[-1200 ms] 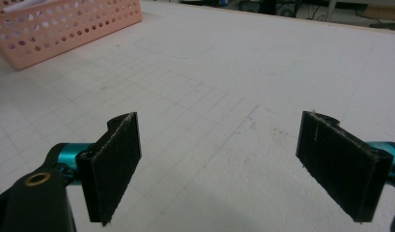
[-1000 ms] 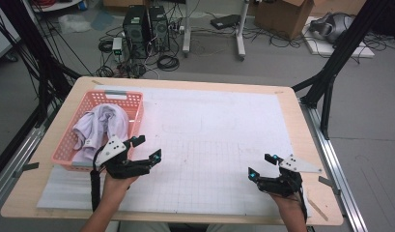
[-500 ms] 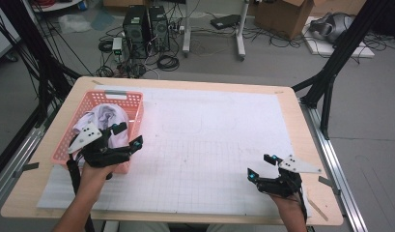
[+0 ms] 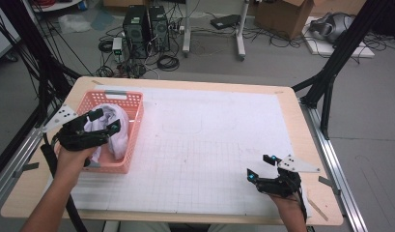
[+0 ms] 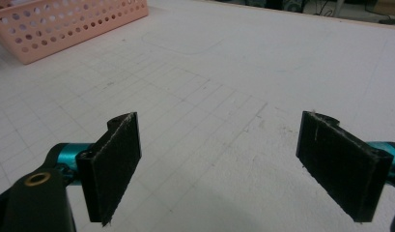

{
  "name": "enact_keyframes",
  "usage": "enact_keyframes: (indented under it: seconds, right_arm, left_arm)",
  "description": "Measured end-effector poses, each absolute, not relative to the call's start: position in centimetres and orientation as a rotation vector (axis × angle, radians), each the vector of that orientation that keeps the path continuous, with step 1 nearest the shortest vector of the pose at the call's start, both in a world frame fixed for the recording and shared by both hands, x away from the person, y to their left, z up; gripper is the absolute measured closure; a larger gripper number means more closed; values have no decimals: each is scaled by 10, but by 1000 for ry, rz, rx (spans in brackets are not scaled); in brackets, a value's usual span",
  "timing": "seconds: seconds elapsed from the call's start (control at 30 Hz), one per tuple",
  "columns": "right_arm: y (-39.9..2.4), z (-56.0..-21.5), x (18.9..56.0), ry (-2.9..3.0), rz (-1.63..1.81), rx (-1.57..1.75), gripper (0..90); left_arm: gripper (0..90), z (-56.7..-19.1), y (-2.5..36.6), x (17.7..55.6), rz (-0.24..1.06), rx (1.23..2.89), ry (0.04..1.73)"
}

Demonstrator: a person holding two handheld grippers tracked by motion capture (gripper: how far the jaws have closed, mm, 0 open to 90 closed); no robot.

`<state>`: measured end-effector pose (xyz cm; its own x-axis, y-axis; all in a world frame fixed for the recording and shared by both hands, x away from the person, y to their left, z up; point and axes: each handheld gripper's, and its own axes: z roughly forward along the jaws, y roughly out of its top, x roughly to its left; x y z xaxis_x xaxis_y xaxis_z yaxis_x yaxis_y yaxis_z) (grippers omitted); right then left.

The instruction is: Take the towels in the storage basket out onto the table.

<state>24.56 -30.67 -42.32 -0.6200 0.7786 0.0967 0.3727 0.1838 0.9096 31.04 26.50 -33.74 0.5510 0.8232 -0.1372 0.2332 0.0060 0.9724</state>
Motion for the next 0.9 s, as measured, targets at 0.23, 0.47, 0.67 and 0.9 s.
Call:
enact_keyframes:
  seconds: [0.23, 0.47, 0.67, 0.9]
  right_arm:
    - [-309, -420, 246, 2068, 1459, 1104, 145]
    - [-310, -425, 246, 2090, 1427, 1128, 145]
    - [-311, -426, 244, 2091, 1402, 1115, 145]
    - [-310, -426, 245, 2100, 1407, 1109, 145]
  left_arm:
    - [173, -348, 291, 330, 631, 1591, 1066]
    - [172, -365, 297, 356, 640, 1677, 1207]
    - [163, -384, 293, 381, 684, 1776, 1331]
    - [124, -404, 283, 398, 608, 1867, 1407]
